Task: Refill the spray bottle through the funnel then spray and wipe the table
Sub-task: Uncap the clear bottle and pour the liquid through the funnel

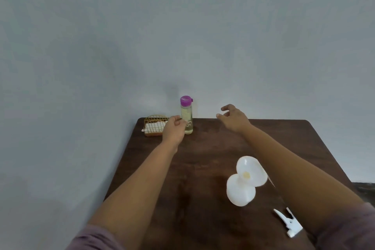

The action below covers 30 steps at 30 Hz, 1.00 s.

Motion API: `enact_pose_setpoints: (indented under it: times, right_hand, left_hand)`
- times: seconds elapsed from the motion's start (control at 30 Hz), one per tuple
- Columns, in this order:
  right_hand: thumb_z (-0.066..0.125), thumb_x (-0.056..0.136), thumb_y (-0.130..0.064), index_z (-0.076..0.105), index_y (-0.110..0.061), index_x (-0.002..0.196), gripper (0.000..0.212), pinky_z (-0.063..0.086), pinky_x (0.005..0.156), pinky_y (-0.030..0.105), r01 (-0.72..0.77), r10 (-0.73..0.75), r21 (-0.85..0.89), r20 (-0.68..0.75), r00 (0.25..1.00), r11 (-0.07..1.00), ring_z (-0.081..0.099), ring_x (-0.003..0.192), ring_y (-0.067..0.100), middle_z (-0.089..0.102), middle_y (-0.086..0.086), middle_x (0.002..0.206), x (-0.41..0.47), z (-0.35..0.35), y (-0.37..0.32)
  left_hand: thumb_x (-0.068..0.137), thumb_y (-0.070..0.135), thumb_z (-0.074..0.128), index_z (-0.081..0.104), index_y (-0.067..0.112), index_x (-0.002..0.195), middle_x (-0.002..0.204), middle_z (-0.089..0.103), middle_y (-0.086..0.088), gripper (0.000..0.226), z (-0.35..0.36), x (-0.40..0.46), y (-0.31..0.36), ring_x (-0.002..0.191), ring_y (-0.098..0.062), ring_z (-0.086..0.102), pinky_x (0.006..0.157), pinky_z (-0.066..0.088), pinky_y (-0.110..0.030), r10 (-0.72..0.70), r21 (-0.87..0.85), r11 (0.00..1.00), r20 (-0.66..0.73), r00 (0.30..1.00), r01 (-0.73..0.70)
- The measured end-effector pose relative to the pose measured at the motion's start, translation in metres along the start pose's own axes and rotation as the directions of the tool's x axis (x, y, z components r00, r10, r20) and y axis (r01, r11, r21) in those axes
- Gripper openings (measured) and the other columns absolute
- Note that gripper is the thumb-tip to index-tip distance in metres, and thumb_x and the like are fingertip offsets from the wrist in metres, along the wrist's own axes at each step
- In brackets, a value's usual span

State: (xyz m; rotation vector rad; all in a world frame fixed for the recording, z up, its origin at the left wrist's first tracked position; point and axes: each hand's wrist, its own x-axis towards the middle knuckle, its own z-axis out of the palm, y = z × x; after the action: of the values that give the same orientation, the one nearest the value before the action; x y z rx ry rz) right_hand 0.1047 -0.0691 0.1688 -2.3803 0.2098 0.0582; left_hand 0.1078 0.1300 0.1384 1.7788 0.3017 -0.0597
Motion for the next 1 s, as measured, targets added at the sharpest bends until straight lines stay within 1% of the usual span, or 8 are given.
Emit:
enact_pose_setpoints:
  times: [0.17, 0.27, 0.37, 0.5, 0.63, 0.7, 0.8, 1.0]
  right_hand:
    - [0.056, 0.091, -0.038, 0.036, -0.016, 0.138, 0.055, 0.037, 0.106, 0.042, 0.022, -0.013, -0.158, 0.060, 0.998, 0.987, 0.045, 0.124, 0.033, 0.047, 0.016, 0.133, 0.046, 0.043, -0.031]
    - [0.062, 0.088, -0.033, 0.028, -0.020, 0.143, 0.066, 0.037, 0.103, 0.043, 0.068, -0.056, -0.171, 0.077, 0.996, 0.983, 0.036, 0.128, 0.034, 0.035, 0.015, 0.139, 0.071, 0.067, -0.054]
    - [0.066, 0.085, -0.028, 0.025, -0.021, 0.145, 0.073, 0.037, 0.102, 0.041, 0.088, -0.083, -0.139, 0.042, 0.996, 0.986, 0.035, 0.127, 0.034, 0.031, 0.013, 0.140, 0.099, 0.087, -0.070]
    - [0.059, 0.091, -0.026, 0.025, -0.021, 0.146, 0.065, 0.034, 0.104, 0.040, 0.066, -0.064, -0.115, 0.026, 0.998, 0.991, 0.037, 0.127, 0.036, 0.032, 0.014, 0.141, 0.131, 0.109, -0.077]
    - [0.053, 0.093, -0.018, 0.034, -0.018, 0.141, 0.051, 0.040, 0.099, 0.040, 0.093, -0.093, -0.049, 0.008, 0.996, 0.994, 0.047, 0.118, 0.037, 0.040, 0.016, 0.134, 0.137, 0.123, -0.071]
    - [0.054, 0.092, -0.017, 0.039, -0.018, 0.137, 0.047, 0.044, 0.090, 0.034, 0.100, -0.099, 0.020, -0.046, 0.994, 0.995, 0.052, 0.113, 0.033, 0.044, 0.014, 0.129, 0.136, 0.126, -0.068]
    - [0.060, 0.089, -0.012, 0.044, -0.015, 0.130, 0.044, 0.038, 0.081, 0.026, 0.097, -0.092, 0.049, -0.106, 0.990, 0.994, 0.055, 0.107, 0.029, 0.049, 0.013, 0.123, 0.135, 0.127, -0.067]
    - [0.067, 0.083, -0.009, 0.047, -0.010, 0.126, 0.047, 0.036, 0.081, 0.023, 0.123, -0.120, 0.013, -0.133, 0.984, 0.992, 0.055, 0.107, 0.029, 0.051, 0.016, 0.120, 0.109, 0.110, -0.059]
  left_hand:
    - [0.100, 0.026, 0.051, 0.045, 0.016, 0.139, 0.134, 0.056, -0.005, 0.042, -0.014, 0.048, 0.005, 0.117, -0.021, 0.055, 0.102, 0.046, -0.035, -0.013, 0.067, 0.998, 0.047, 0.999, 0.010]
    - [0.102, 0.024, 0.047, 0.040, 0.017, 0.144, 0.141, 0.051, -0.005, 0.043, -0.014, 0.074, 0.009, 0.124, -0.022, 0.050, 0.096, 0.043, -0.031, -0.018, 0.081, 0.997, 0.094, 0.995, 0.011]
    - [0.102, 0.017, 0.045, 0.035, 0.019, 0.147, 0.147, 0.045, -0.005, 0.046, -0.010, 0.098, 0.012, 0.131, -0.023, 0.046, 0.100, 0.041, -0.032, -0.022, 0.075, 0.997, 0.141, 0.990, 0.012]
    - [0.105, 0.026, 0.040, 0.033, 0.019, 0.148, 0.149, 0.043, -0.006, 0.045, -0.003, 0.119, 0.013, 0.135, -0.025, 0.043, 0.109, 0.037, -0.037, -0.011, 0.057, 0.998, 0.189, 0.982, 0.001]
    - [0.105, 0.040, 0.031, 0.042, 0.018, 0.142, 0.141, 0.049, -0.007, 0.045, 0.003, 0.130, 0.002, 0.130, -0.024, 0.047, 0.099, 0.038, -0.031, -0.001, 0.052, 0.999, 0.246, 0.969, -0.012]
    - [0.105, 0.040, 0.032, 0.044, 0.018, 0.141, 0.143, 0.047, -0.006, 0.044, 0.006, 0.132, -0.004, 0.130, -0.022, 0.046, 0.101, 0.038, -0.030, -0.010, 0.053, 0.999, 0.265, 0.964, -0.004]
    - [0.105, 0.038, 0.033, 0.043, 0.018, 0.144, 0.149, 0.039, -0.005, 0.045, 0.008, 0.134, -0.007, 0.134, -0.023, 0.042, 0.111, 0.036, -0.037, -0.021, 0.046, 0.999, 0.273, 0.962, 0.009]
    - [0.103, 0.026, 0.042, 0.044, 0.016, 0.144, 0.148, 0.038, -0.004, 0.041, 0.004, 0.110, -0.008, 0.133, -0.021, 0.043, 0.111, 0.036, -0.034, 0.070, 0.099, 0.990, 0.296, 0.953, -0.103]
